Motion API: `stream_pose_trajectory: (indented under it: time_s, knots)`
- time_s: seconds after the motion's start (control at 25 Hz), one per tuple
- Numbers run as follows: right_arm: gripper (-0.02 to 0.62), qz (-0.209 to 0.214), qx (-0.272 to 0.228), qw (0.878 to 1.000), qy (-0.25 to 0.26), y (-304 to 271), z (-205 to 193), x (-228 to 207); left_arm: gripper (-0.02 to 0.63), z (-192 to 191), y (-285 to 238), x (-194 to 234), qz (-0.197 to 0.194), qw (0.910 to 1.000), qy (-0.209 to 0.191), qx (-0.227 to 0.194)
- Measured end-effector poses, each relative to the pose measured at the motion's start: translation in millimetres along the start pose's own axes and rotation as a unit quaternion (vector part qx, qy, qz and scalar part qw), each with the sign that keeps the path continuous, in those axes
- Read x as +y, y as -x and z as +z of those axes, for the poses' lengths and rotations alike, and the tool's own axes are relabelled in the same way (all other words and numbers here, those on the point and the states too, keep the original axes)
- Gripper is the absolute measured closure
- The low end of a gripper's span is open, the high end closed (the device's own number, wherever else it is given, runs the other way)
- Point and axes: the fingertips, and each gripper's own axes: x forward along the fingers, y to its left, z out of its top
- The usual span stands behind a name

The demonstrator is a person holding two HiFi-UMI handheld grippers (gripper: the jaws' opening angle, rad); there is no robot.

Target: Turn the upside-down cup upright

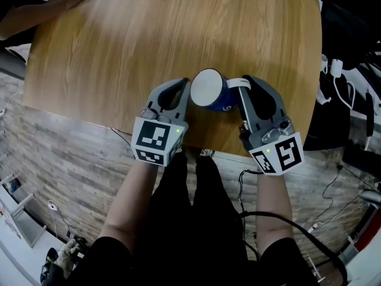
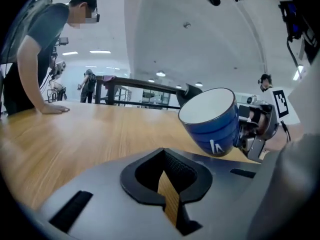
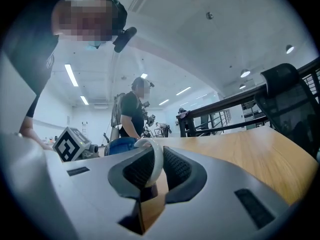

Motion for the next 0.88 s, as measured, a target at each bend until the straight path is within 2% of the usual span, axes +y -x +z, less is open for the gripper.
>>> stream_pose_trajectory:
  time_s: [0.24, 0.36, 0.44, 0.52, 0.6, 0.68, 0.88]
  knots:
    - [0.535, 0.006, 0.013, 1.000, 0.002, -7.7, -13.5, 13.0, 0.600, -0.3, -5.5, 2.0, -0.006, 0.9997, 0.021, -0.004]
    - [0.535, 0.013, 0.016, 1.000, 0.008, -6.4, -15.2, 14.9, 0.600, 1.1, -0.1, 14.4, -0.018, 0.9983, 0.054, -0.010]
    - [0.535, 0.017, 0.018, 1.000, 0.009, -5.5, -16.0, 14.1, 0.598, 6.2, 4.9, 20.2, -0.056, 0.9941, 0.092, -0.017]
    - [0.537, 0.021, 0.021, 0.999, 0.015, -5.1, -16.4, 13.6, 0.598, 13.0, 11.5, 15.0, -0.126, 0.9843, 0.121, -0.023]
    - [0.537, 0.025, 0.023, 0.999, 0.020, -4.5, -16.4, 13.5, 0.597, 19.1, 18.1, 3.6, -0.189, 0.9737, 0.125, -0.024]
    - [0.535, 0.027, 0.022, 0.999, 0.021, -3.2, -15.7, 11.8, 0.583, 21.9, 21.4, -4.1, -0.216, 0.9689, 0.119, -0.021]
    - [0.535, 0.029, 0.021, 0.999, 0.029, 1.2, -16.0, 5.7, 0.547, 29.4, 25.9, -15.4, -0.252, 0.9558, 0.146, -0.037]
